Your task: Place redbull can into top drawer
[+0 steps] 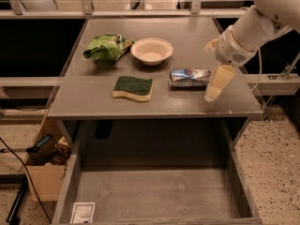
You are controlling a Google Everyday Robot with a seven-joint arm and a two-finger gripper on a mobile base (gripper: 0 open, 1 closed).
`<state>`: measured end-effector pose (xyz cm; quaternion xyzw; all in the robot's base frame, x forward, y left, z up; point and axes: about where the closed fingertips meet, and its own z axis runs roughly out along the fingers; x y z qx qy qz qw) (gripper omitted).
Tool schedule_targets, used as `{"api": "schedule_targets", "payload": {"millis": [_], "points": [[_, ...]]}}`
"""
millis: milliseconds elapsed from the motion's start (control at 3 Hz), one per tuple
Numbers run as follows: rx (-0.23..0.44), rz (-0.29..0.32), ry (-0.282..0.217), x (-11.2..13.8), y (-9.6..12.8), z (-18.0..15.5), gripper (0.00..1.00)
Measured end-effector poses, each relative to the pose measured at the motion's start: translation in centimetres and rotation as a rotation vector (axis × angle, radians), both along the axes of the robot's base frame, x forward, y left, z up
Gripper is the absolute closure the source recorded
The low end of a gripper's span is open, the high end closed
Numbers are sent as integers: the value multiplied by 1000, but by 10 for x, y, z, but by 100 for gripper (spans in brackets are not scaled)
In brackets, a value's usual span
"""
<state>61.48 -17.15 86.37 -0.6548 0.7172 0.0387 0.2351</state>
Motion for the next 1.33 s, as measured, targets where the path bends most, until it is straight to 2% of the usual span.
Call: {"api": "schedule_targets", "payload": {"millis": [667, 1333], "points": [[-33, 23, 29, 8, 18, -14, 0], [-33, 23, 29, 8, 18, -15, 40]]}}
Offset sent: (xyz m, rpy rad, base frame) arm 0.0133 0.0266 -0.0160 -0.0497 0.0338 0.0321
